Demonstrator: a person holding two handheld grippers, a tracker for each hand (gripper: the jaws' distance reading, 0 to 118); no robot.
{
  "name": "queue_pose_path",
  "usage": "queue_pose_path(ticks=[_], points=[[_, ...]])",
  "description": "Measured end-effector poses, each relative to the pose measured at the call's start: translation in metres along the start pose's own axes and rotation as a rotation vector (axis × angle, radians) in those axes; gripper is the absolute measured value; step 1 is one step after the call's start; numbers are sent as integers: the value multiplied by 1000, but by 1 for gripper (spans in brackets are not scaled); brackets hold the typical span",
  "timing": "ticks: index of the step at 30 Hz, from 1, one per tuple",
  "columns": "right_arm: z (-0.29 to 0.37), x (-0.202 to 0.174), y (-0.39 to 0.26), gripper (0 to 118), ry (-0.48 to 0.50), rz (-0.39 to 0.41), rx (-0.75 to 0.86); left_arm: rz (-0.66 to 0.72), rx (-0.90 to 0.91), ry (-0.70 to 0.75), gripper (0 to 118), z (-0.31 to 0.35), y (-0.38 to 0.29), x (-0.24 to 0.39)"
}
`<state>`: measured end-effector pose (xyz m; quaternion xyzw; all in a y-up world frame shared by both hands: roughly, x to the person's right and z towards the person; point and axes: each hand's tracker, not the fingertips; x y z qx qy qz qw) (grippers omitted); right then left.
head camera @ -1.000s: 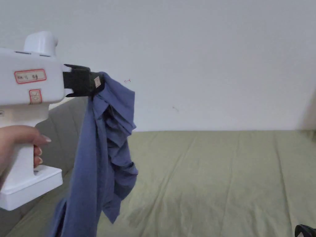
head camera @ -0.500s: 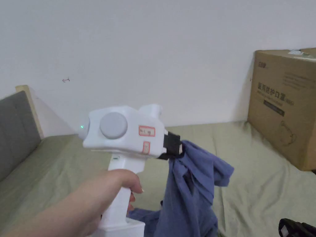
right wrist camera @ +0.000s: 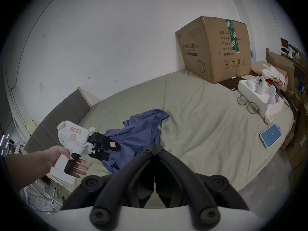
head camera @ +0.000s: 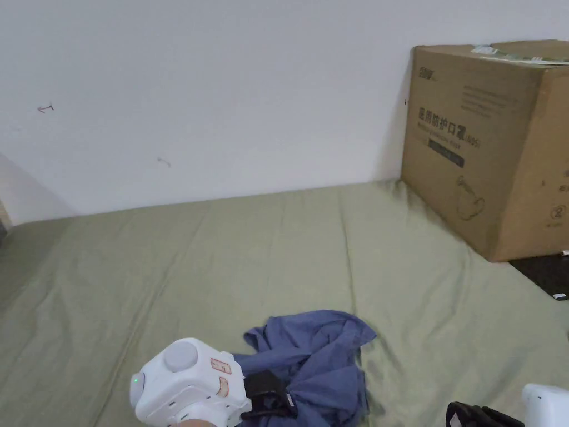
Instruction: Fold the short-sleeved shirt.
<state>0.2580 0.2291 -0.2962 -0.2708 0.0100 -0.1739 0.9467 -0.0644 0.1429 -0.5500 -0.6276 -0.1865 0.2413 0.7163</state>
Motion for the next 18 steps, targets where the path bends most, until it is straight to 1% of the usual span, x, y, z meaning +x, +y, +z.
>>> queue_pose_path(ticks=[3,6,9,10,13,14,15,16,17,18], points=[[-1,-11,1,0,20,8,1,-51,93,-26,96,51,0,2],[4,-24,9,0,39,41,25,-98,290,-63,96,124,-19,3],[14,-40,20,0,55,105,84,-235,638,-25,96,199,-67,1],[18,-45,22,0,63,125,111,-287,786,-4,96,220,-90,-1],[31,-59,24,0,83,157,216,-388,1113,67,93,253,-160,-12],[36,-64,24,0,86,164,256,-405,1211,115,81,259,-182,-16],[40,-68,22,0,88,170,298,-414,1281,155,60,262,-200,-20],[45,-72,19,0,94,176,348,-440,1331,169,26,261,-215,-24],[50,-74,14,0,96,181,395,-458,1364,214,0,259,-227,-27],[54,-77,10,0,91,192,430,-459,1380,325,0,254,-237,-28]])
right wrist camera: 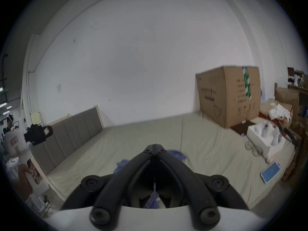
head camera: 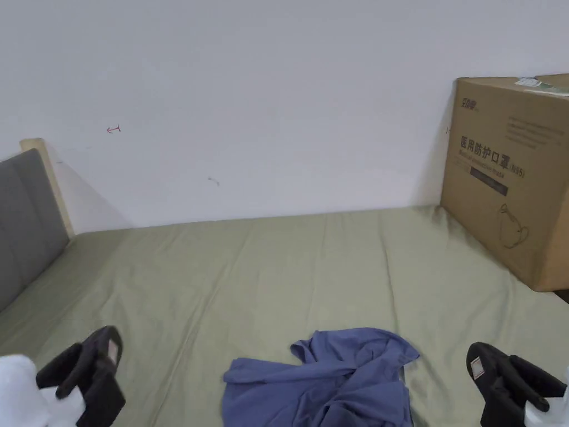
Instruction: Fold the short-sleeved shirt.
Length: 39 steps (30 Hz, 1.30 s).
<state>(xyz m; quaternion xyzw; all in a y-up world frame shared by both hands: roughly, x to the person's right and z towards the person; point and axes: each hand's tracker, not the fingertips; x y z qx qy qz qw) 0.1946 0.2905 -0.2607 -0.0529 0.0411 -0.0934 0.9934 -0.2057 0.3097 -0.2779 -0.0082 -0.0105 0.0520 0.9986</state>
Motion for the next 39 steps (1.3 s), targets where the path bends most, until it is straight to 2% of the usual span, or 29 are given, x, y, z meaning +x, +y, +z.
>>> queue_pose_path(ticks=[4,10,16,19,21,25,26,28,31,33,34,36,37,39], points=[[20,-13,-9,0,-99,43,101,-9,84,47,0,38,-32,-1],[25,-7,-8,0,-125,22,104,-129,66,38,0,45,-33,10],[22,3,-6,0,-144,-12,92,-99,55,27,0,34,-21,17],[22,4,-3,0,-126,-13,92,-21,39,-82,0,8,5,19],[18,5,-1,0,-120,-2,80,12,-91,-182,0,-34,24,20],[2,8,-4,0,-76,3,6,162,-684,-318,0,-174,9,18],[-3,9,-6,0,-64,1,-27,218,-755,-362,0,-206,-7,16],[-13,10,-12,0,-57,-6,-73,238,-872,-308,0,-262,-40,16],[-26,16,-21,0,-60,-12,-128,130,-958,-221,0,-322,-86,21],[-23,14,-22,0,-59,-10,-169,134,-1028,-189,2,-356,-114,23],[-23,14,-23,0,-53,-7,-189,133,-1057,-155,7,-370,-129,22],[-34,20,-31,0,-74,9,-245,110,-1087,-113,94,-392,-153,24],[-35,19,-30,0,-72,12,-257,110,-1059,-123,111,-401,-161,24],[-52,24,-37,0,-51,-10,-276,82,-1103,-108,109,-415,-181,26]])
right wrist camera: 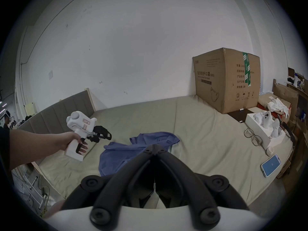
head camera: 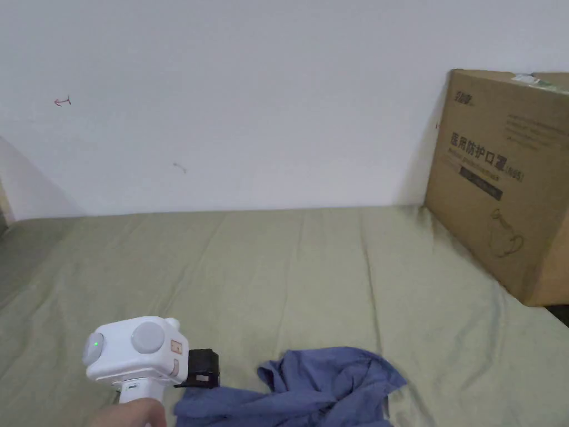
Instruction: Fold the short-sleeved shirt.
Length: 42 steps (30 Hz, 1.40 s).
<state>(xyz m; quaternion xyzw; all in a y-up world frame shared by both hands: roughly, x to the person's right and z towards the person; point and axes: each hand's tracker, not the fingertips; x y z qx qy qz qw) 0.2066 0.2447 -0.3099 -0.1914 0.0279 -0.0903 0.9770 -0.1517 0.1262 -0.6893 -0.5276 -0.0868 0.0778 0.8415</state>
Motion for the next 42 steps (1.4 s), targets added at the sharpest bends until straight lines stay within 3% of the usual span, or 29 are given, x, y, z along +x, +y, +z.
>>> queue_pose_path(ticks=[5,7,9,10,11,13,17,18,20,21,22,25,27,31,34,36,37,38,39,42], points=[[-39,13,-9,0,-7,-4,-63,-35,-126,-32,109,-52,-24,3],[-52,17,-11,0,-3,-5,-82,-269,-4,91,102,-29,-48,31],[-57,14,-8,0,1,10,-90,-377,79,120,56,-11,-72,47],[-65,15,-4,0,7,5,-98,-401,112,116,26,-2,-82,51],[-75,17,2,0,29,-16,-113,-392,103,5,1,7,-89,45],[-96,27,19,0,79,-48,-146,-268,92,-141,1,21,-103,41],[-175,37,76,1,124,-5,-267,-169,192,-141,1,55,-118,17],[-206,35,93,21,96,33,-341,-139,213,-150,1,63,-122,11],[-266,28,118,113,54,91,-478,-90,228,-183,1,74,-126,3],[-301,34,118,118,135,47,-620,-77,229,-185,1,77,-130,1],[-331,36,122,118,164,0,-677,-68,227,-183,1,79,-133,-1],[-404,26,107,118,20,27,-811,-48,214,-204,1,79,-139,-4],[-442,24,93,118,-26,46,-881,-33,201,-219,1,77,-142,-6],[-485,28,55,118,-99,-2,-957,29,202,-242,1,79,-151,-18],[-487,30,36,116,-66,4,-972,53,186,-241,1,79,-157,-26],[-472,19,37,94,-49,97,-977,49,176,-237,1,80,-160,-29],[-460,11,39,71,-25,175,-941,44,174,-230,1,81,-161,-31],[-448,7,41,24,11,219,-918,42,171,-227,1,82,-162,-32],[-435,6,45,4,77,205,-916,42,170,-227,1,84,-163,-34],[-392,11,67,4,206,40,-843,70,180,-244,1,100,-164,-38]])
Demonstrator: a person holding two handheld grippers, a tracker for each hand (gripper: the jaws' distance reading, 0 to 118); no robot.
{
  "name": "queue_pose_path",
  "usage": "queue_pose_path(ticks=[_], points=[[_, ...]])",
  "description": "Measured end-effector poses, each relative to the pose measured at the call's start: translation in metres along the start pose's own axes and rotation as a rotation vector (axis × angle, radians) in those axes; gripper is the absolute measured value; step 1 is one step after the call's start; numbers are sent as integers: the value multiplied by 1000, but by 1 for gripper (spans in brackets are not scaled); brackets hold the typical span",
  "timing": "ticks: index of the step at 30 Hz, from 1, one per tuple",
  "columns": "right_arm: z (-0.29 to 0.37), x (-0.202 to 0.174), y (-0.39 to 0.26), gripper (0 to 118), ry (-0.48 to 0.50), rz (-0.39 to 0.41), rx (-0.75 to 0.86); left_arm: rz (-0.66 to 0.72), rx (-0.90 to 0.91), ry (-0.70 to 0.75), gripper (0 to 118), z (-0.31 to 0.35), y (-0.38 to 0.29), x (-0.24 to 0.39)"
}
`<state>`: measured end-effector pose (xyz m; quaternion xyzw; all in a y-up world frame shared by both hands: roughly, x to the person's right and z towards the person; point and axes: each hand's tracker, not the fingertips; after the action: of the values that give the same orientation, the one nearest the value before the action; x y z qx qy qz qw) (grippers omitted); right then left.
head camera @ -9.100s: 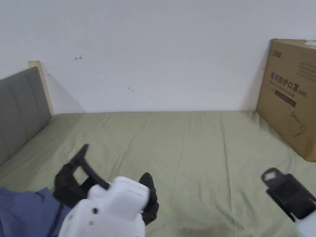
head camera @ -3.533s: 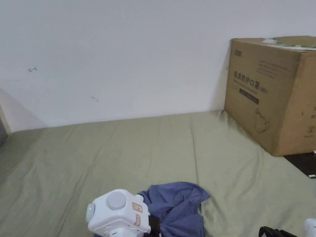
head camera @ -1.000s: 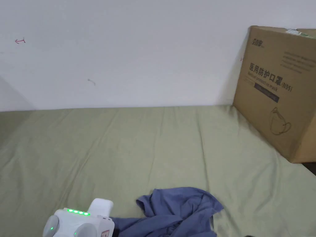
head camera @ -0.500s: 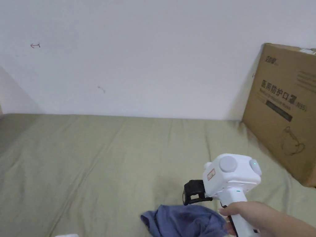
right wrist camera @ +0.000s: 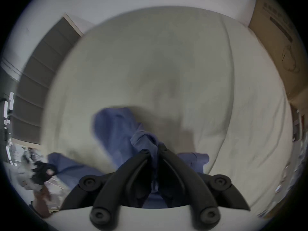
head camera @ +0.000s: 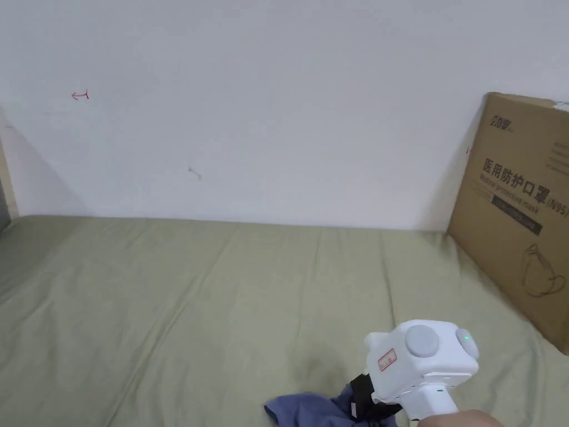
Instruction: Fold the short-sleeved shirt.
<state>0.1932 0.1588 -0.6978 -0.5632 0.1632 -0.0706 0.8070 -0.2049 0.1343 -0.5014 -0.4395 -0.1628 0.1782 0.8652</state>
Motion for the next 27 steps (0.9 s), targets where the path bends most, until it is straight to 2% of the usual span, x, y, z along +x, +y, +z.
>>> queue_pose_path(ticks=[2,6,10,13,18,27], points=[[42,-4,-12,4,-26,-12,110,16,53,-16,1,21,5,3],[136,-14,-37,4,1,2,266,-28,151,-1,1,76,28,16],[220,-23,-57,4,28,-13,342,-82,262,6,1,135,55,32],[274,-31,-69,4,3,-6,438,-114,339,12,1,180,73,50],[349,-35,-84,4,67,-85,558,-117,469,-3,1,251,105,72],[434,-49,-79,4,27,-86,700,-120,621,13,1,322,170,95]])
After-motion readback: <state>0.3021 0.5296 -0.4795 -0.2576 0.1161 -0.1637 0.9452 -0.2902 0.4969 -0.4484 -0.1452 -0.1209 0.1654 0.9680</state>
